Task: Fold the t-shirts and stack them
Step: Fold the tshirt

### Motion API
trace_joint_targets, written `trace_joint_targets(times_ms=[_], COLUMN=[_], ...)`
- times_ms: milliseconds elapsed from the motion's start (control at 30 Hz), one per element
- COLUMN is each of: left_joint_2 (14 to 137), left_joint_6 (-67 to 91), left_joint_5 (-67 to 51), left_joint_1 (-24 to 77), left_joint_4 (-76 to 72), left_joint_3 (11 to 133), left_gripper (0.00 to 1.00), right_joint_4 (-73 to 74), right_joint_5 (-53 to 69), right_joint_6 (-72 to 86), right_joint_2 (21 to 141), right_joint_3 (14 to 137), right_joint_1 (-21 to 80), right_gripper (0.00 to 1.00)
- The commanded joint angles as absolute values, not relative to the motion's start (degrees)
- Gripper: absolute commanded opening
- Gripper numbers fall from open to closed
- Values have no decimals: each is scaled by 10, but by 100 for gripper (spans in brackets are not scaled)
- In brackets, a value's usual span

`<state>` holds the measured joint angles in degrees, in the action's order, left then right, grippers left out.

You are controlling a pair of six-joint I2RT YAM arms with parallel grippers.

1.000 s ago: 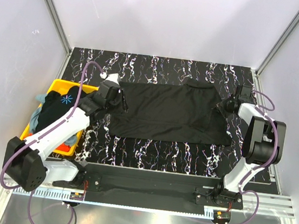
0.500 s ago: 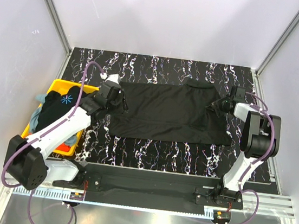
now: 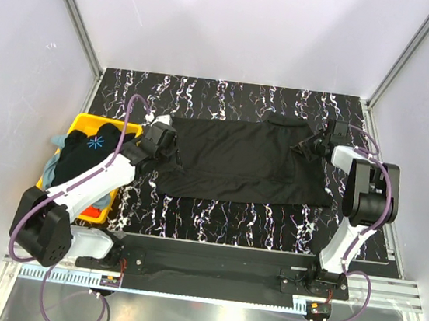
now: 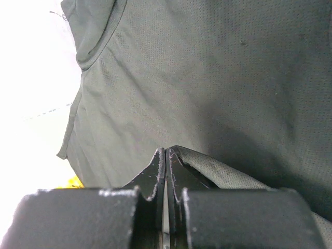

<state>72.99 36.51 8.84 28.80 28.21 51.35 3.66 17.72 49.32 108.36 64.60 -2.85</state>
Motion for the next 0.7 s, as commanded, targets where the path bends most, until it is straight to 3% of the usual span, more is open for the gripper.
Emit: trace_joint_targets(times_ms=[0,133,233,267,400,667], left_joint_2=[730,751,794,808,868,985], left_joint_6=[376,384,376,372,354,326], left_joint_5=[133,164,147,136,80,70], left_joint_1=[287,287,287,287,285,268], left_joint_4=[273,285,285,285,285,323], left_joint_3=[516,533,565,584,624,701], left_gripper=[43,43,43,43,43,41], right_joint_4=[9,18,153,215,235,246], right_joint_5=[185,164,51,29,13,36], right_joint_6=[487,476,435,425,411,461], right_joint_2=[1090,1076,1050,1043,993,934], right_joint_3=[663,664,734,742,701,595], right_joint_1=[-24,-21,-5,-4,20,23], right_gripper=[3,24,37,39,49,52])
